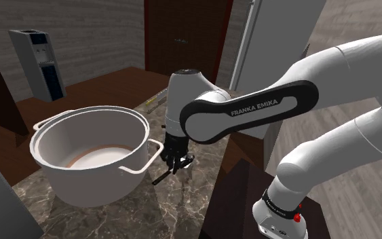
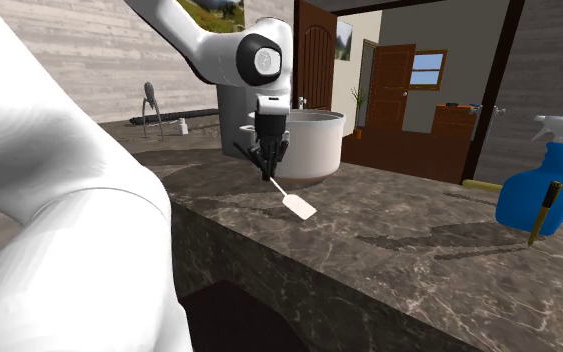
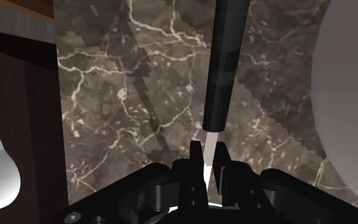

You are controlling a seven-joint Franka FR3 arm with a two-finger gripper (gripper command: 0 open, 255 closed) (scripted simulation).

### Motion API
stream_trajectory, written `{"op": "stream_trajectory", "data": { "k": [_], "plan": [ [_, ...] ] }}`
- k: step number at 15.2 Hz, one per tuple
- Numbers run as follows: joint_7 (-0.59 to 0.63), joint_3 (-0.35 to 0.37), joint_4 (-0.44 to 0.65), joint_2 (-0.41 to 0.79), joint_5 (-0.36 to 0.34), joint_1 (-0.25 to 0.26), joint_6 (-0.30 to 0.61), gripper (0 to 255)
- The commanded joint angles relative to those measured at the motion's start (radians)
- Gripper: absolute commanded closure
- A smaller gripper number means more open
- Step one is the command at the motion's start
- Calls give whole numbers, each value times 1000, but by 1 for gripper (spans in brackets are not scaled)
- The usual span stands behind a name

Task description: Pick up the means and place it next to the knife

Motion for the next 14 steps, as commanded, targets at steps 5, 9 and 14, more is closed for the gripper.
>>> {"op": "stream_trajectory", "data": {
  "k": [5,9,14],
  "plan": [
    [-1,-40,53,-44,-4,10,-96,255],
    [0,-63,91,-65,-10,12,-154,255],
    [-64,-98,127,7,-71,-54,-140,255]
  ]
}}
